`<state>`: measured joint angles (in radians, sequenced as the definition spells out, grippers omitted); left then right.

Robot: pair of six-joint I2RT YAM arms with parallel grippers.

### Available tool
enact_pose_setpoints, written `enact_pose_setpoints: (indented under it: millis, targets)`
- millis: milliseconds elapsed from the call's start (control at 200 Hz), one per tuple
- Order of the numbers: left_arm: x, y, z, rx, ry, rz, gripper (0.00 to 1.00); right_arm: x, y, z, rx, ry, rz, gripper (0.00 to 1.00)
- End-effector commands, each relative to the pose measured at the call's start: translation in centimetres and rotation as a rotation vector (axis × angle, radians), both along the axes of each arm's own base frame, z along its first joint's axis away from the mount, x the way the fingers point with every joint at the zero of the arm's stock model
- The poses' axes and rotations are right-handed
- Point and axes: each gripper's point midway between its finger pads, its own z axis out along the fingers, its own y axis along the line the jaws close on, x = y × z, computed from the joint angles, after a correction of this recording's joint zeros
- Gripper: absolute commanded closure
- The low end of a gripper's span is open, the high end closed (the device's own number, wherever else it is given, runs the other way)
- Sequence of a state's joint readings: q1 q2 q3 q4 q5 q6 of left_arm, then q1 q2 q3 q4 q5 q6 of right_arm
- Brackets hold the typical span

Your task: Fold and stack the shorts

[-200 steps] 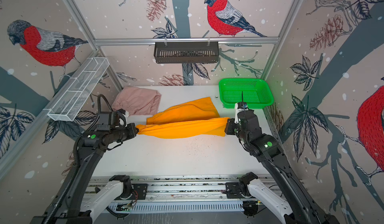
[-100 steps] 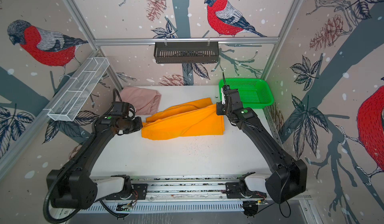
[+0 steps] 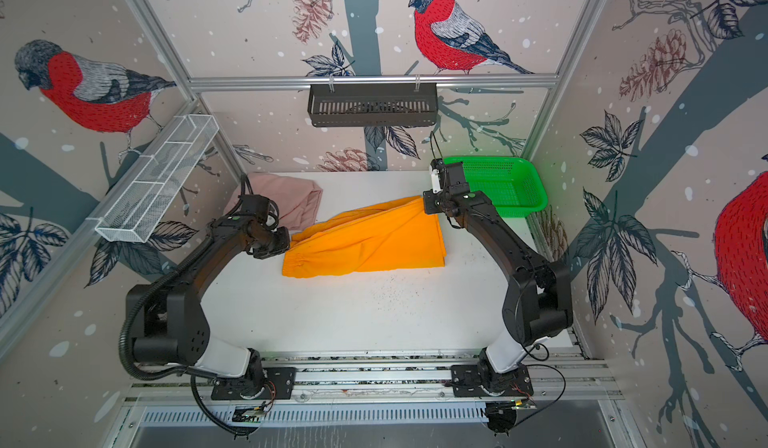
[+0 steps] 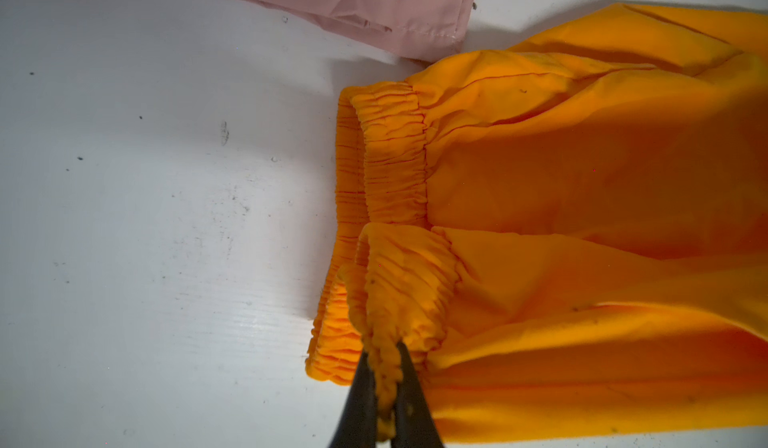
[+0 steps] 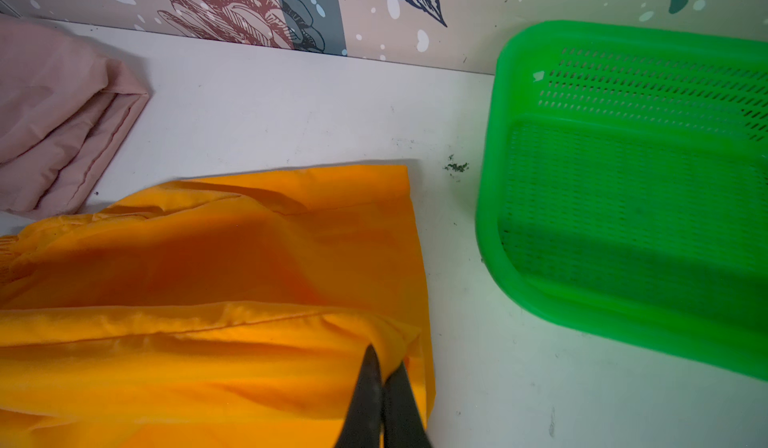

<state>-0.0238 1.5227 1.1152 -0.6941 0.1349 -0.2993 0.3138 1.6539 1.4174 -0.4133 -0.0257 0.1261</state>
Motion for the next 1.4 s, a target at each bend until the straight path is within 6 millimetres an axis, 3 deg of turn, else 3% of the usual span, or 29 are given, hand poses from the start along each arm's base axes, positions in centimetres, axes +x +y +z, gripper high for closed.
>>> enact_pose_setpoints:
  millis: [0,290,625,685,735,785,865,895,905,915,920,955,1045,1176,1396]
  targets:
    - [0.1,2.0,-1.1,0.087,0.032,0.034,1.00,2.8,-1.1,1.1,-0.041,-0.084,-0.040,0.99]
    - [2.2,2.8,-2.5,0.094,0.064,0.056,1.00,6.8,0.4,-2.5,-0.045,-0.035,-0.003,0.99]
    - [4.3,2.9,-4.5,0.057,0.074,0.081,1.00,9.8,1.5,-6.6,-0.027,0.007,0.015,0.98]
    - [4.6,2.7,-4.8,0.052,0.077,0.079,1.00,10.2,1.7,-7.3,-0.016,0.014,0.017,0.90]
    - [5.0,2.8,-4.9,0.050,0.072,0.081,1.00,10.5,2.0,-7.9,-0.007,0.016,0.022,0.70]
    - [5.2,3.0,-5.0,0.053,0.067,0.087,0.67,10.8,2.1,-8.4,0.001,0.021,0.024,0.55]
    - [5.7,3.3,-4.7,0.051,0.044,0.096,0.53,11.3,2.5,-8.9,0.024,0.032,0.035,0.50]
    - [5.9,3.5,-4.5,0.050,0.036,0.100,0.42,11.4,2.7,-8.8,0.032,0.030,0.040,0.44]
    - [6.0,3.6,-4.4,0.050,0.035,0.102,0.31,11.4,2.7,-8.7,0.036,0.030,0.041,0.43]
    - [6.1,3.7,-4.3,0.050,0.030,0.105,0.11,11.4,2.8,-8.6,0.039,0.029,0.043,0.41]
    - [6.2,3.7,-4.2,0.050,0.028,0.106,0.06,11.4,2.8,-8.6,0.042,0.028,0.043,0.40]
    - [6.5,3.9,-3.8,0.053,0.016,0.111,0.02,11.4,2.8,-8.1,0.051,0.023,0.047,0.35]
    - [7.4,4.2,-2.4,0.048,-0.028,0.121,0.02,10.4,2.1,-7.2,0.047,0.019,0.041,0.25]
    - [8.3,5.0,0.2,0.037,-0.102,0.150,0.02,6.8,0.5,-7.5,0.059,0.067,0.016,0.20]
    - [8.5,8.5,3.5,0.079,-0.160,0.236,0.02,-0.2,-1.1,-11.0,0.094,0.163,-0.026,0.16]
